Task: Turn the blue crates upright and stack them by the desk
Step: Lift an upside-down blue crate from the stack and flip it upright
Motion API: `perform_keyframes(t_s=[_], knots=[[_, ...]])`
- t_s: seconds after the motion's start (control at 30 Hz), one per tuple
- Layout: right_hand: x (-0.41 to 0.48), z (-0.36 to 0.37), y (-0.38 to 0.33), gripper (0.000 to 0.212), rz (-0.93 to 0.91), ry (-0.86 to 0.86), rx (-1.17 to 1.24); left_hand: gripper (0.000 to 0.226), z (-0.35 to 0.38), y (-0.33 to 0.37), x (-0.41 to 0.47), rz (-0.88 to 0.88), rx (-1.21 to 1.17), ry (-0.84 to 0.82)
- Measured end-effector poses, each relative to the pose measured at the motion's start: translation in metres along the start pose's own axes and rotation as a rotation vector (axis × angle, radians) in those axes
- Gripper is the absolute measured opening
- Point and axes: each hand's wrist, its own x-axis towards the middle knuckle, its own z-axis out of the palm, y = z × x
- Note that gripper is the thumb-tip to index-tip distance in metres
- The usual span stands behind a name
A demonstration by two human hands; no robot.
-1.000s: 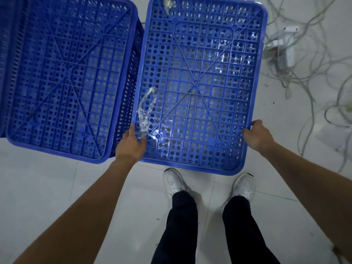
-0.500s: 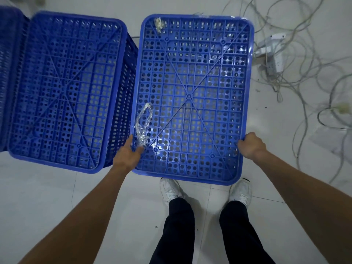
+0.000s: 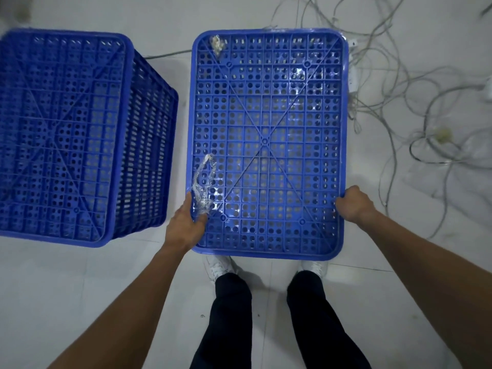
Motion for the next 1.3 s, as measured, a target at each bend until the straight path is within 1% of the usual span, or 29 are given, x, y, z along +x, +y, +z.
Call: perform_keyframes(t_s=[0.13, 0.3, 0.43, 0.57, 0.7, 0.8, 0.87, 0.9, 0.93, 1.03, 1.07, 1.2, 1.23, 1.3], knots=[[0.005, -0.011, 0.011, 0.039, -0.015, 0.007, 0.007, 0.076, 0.008, 0.013, -0.002, 0.080, 0.029, -0.032], [0.004, -0.024, 0.021, 0.037, -0.036, 0.014, 0.013, 0.077, 0.017, 0.028, -0.007, 0.043, 0.065, -0.055], [-0.007, -0.029, 0.031, 0.027, -0.104, 0.062, -0.021, 0.077, 0.016, 0.031, -0.012, 0.058, 0.048, -0.055], [-0.024, -0.033, 0.042, 0.027, -0.191, 0.112, -0.016, 0.076, 0.018, 0.034, -0.018, 0.087, 0.072, -0.036], [-0.050, -0.034, 0.041, 0.024, -0.242, 0.115, 0.061, 0.078, 0.016, 0.035, -0.014, 0.006, 0.031, -0.069], [-0.070, -0.031, 0.033, 0.026, -0.268, 0.144, 0.128, 0.081, 0.010, 0.033, -0.008, -0.028, 0.058, -0.081], [-0.086, -0.030, 0.022, 0.026, -0.306, 0.158, 0.155, 0.081, 0.004, 0.032, -0.007, -0.057, 0.093, -0.047], [-0.094, -0.029, 0.015, 0.026, -0.325, 0.166, 0.168, 0.078, 0.001, 0.034, -0.009, -0.045, 0.097, -0.005], [-0.104, -0.028, 0.007, 0.025, -0.341, 0.173, 0.178, 0.072, -0.003, 0.039, -0.013, -0.004, 0.075, 0.053], [-0.132, -0.020, -0.021, 0.022, -0.407, 0.172, 0.206, 0.050, -0.015, 0.064, -0.033, 0.239, -0.059, 0.234], [-0.140, -0.017, -0.029, 0.022, -0.433, 0.164, 0.205, 0.045, -0.020, 0.076, -0.041, 0.300, -0.093, 0.248], [-0.167, -0.001, -0.066, 0.024, -0.501, 0.140, 0.170, 0.031, -0.034, 0.102, -0.066, 0.498, -0.191, 0.196], [-0.172, 0.003, -0.073, 0.025, -0.512, 0.150, 0.173, 0.028, -0.036, 0.107, -0.070, 0.536, -0.227, 0.194], [-0.182, 0.013, -0.086, 0.026, -0.530, 0.175, 0.172, 0.024, -0.042, 0.112, -0.077, 0.549, -0.300, 0.188]])
